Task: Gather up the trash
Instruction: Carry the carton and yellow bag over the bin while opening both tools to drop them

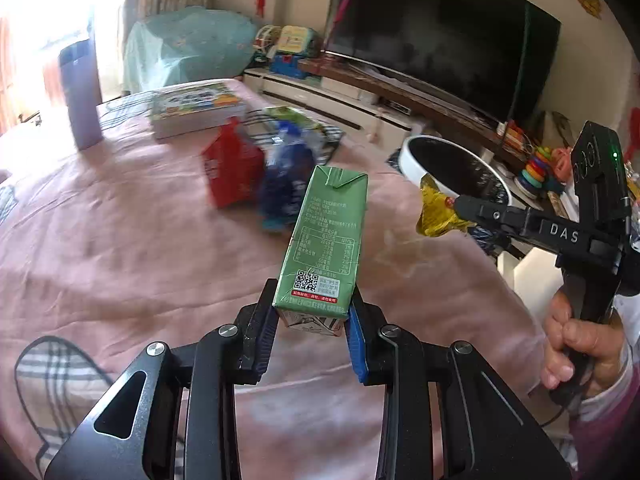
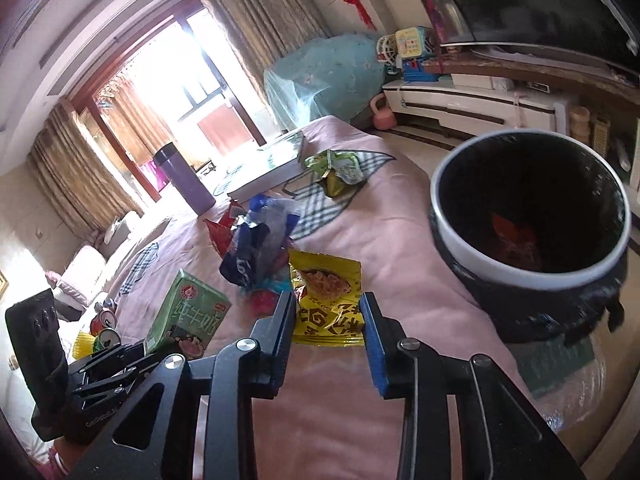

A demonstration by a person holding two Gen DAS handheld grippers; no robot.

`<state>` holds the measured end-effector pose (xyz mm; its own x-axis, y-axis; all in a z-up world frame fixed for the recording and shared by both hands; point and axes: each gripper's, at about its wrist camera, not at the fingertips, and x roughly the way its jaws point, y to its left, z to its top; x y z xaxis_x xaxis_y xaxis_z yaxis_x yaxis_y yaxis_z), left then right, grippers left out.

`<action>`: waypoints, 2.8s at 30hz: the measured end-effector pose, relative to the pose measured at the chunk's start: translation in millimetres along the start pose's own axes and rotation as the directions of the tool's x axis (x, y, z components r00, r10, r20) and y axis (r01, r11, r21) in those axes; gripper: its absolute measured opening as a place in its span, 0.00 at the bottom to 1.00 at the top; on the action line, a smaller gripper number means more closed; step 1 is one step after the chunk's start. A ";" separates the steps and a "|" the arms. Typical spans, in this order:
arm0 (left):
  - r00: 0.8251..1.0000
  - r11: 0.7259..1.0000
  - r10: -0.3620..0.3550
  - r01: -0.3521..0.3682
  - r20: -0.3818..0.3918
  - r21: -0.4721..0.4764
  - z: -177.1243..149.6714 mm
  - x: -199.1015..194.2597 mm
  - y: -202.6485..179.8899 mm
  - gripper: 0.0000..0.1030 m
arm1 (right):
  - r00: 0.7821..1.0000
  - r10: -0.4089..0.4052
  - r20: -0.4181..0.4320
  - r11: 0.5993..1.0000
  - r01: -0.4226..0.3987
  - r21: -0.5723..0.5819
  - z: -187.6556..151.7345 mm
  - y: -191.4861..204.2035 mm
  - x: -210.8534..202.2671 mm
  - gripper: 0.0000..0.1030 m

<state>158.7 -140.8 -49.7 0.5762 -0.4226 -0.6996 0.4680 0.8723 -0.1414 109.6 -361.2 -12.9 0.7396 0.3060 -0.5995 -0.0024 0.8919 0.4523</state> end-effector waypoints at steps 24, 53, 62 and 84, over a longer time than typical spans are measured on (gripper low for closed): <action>0.997 0.998 -0.051 0.054 -0.066 0.037 -0.2 26.1 -25.0 0.29 | 0.997 -0.048 -0.054 0.999 0.048 0.005 -21.9 -23.6 5.4 0.31; 0.981 0.971 -0.180 0.190 -0.075 0.147 100.5 88.9 -126.1 0.29 | 0.990 -0.137 0.046 0.986 0.132 0.102 61.0 -112.3 -33.7 0.25; 0.980 0.969 -0.163 0.181 -0.110 0.169 119.5 116.3 -147.8 0.29 | 0.988 -0.151 0.014 0.982 0.148 0.116 70.1 -128.5 -19.7 0.27; 0.984 0.984 -0.148 0.157 -0.103 0.089 100.2 106.5 -123.7 0.62 | 0.985 -0.163 0.046 0.974 0.154 0.165 71.6 -138.2 -33.7 0.73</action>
<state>229.3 -318.3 -36.5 0.4287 -0.5193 -0.7393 0.6102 0.7699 -0.1869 133.1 -518.6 -7.8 0.7601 0.1404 -0.6344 0.2224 0.8612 0.4571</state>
